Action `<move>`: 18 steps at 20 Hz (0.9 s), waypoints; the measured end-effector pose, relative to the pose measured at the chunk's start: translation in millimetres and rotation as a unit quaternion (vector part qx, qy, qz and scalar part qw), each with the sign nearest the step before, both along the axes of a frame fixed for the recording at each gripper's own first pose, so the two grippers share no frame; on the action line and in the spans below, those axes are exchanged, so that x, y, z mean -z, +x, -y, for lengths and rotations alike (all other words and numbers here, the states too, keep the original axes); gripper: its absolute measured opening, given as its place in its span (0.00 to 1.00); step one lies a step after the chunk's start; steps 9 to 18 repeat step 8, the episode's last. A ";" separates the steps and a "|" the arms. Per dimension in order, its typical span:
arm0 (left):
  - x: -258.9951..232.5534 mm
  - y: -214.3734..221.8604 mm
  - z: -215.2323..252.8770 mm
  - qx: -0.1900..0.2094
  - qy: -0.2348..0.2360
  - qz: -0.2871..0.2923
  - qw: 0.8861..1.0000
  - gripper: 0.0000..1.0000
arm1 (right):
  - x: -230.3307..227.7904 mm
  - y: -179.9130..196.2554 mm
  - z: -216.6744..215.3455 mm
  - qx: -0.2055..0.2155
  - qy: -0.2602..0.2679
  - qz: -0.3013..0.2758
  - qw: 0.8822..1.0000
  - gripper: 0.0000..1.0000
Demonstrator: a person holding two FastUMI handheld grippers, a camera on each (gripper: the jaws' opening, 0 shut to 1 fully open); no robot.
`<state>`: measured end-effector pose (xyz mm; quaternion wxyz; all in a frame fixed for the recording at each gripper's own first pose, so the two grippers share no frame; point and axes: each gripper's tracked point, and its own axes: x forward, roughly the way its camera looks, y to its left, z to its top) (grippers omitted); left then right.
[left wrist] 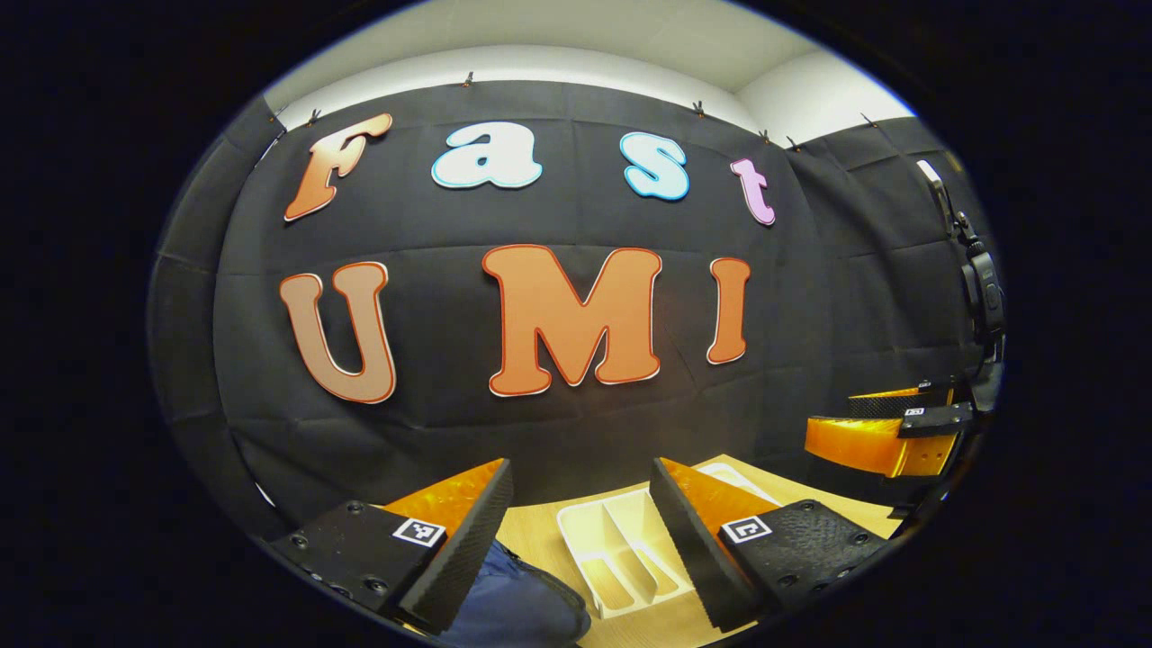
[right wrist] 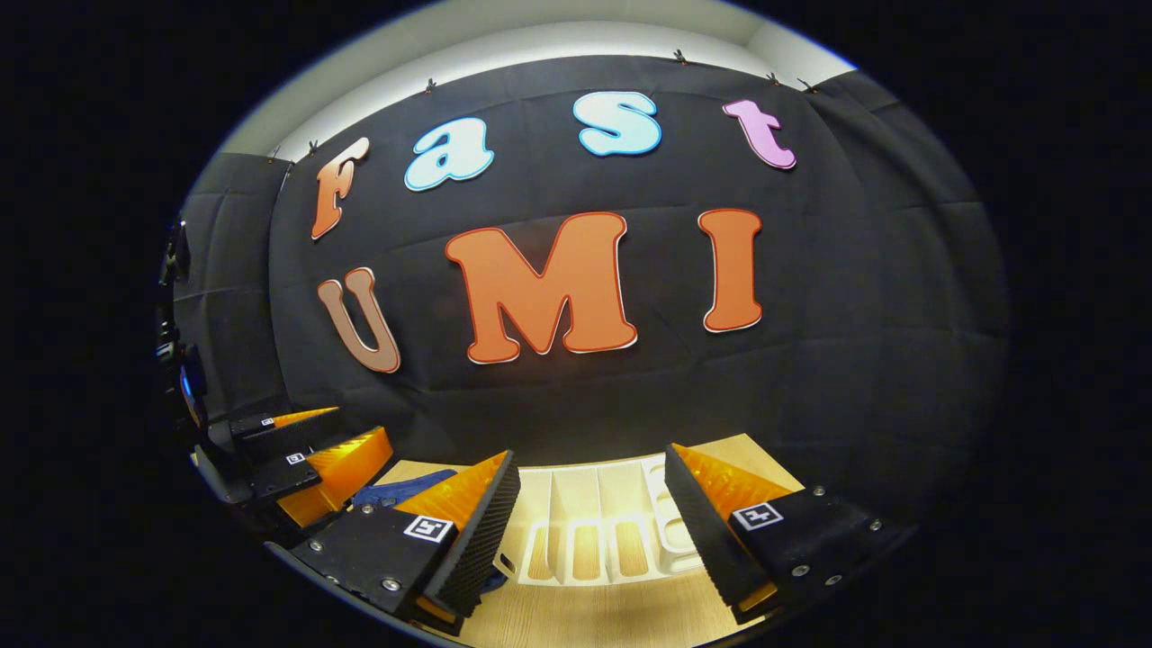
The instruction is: Open the schoolbag, grab two books from the bookshelf and put them into the schoolbag.
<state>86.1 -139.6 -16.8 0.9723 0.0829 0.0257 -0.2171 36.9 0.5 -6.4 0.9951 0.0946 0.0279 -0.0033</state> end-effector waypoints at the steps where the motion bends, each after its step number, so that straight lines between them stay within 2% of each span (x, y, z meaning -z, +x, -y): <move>1: 0.2 -0.3 0.5 0.000 0.000 -0.002 1.000 0.95 | -0.3 -0.2 -1.1 -0.001 0.000 0.000 1.000 0.97; 18: -5.7 1.0 -4.4 -0.010 -0.007 0.008 1.000 0.95 | 3.0 0.9 0.5 0.003 0.003 -0.011 1.000 0.97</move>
